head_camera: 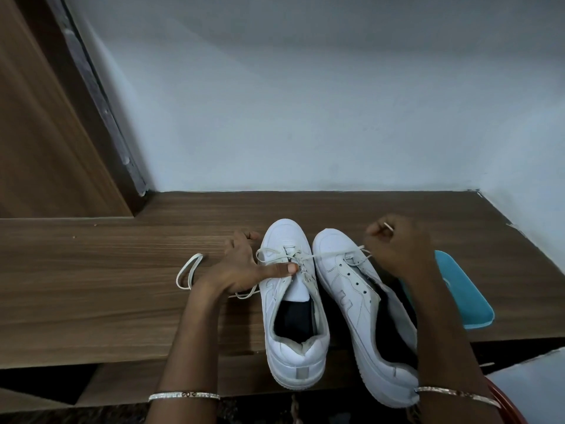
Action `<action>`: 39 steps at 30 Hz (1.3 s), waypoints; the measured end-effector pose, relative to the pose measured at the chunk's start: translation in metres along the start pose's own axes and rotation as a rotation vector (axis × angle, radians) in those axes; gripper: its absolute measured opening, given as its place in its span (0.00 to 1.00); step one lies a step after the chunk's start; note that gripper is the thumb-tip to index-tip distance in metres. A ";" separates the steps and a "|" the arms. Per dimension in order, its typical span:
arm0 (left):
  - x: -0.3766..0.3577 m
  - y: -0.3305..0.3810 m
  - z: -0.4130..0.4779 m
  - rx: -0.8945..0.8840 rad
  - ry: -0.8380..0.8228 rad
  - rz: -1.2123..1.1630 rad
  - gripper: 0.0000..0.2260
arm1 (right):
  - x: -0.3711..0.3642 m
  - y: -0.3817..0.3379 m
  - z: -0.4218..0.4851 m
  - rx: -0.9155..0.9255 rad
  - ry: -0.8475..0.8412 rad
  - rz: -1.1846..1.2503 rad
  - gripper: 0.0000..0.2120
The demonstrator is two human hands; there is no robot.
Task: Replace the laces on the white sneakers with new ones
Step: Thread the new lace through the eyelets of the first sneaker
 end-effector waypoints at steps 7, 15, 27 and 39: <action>-0.005 0.008 -0.006 -0.039 -0.103 -0.090 0.40 | -0.067 -0.048 -0.014 0.353 -0.356 -0.266 0.05; -0.010 0.004 -0.002 -0.001 -0.154 -0.173 0.38 | -0.038 -0.025 0.000 0.165 -0.106 -0.186 0.02; -0.005 0.004 -0.007 -0.006 -0.166 -0.227 0.10 | -0.017 -0.017 -0.001 0.080 -0.059 -0.112 0.06; -0.005 0.002 0.001 -0.069 -0.130 -0.228 0.12 | -0.081 -0.050 -0.016 0.335 -0.309 -0.251 0.05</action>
Point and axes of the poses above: each hand's wrist, its own z-axis towards the middle knuckle, its own x-axis out of the back of the hand, y = z × x, the point moved 7 cm from there along z, towards the middle knuckle, and after that the axes turned 10 degrees about x, right-handed, at the moved point
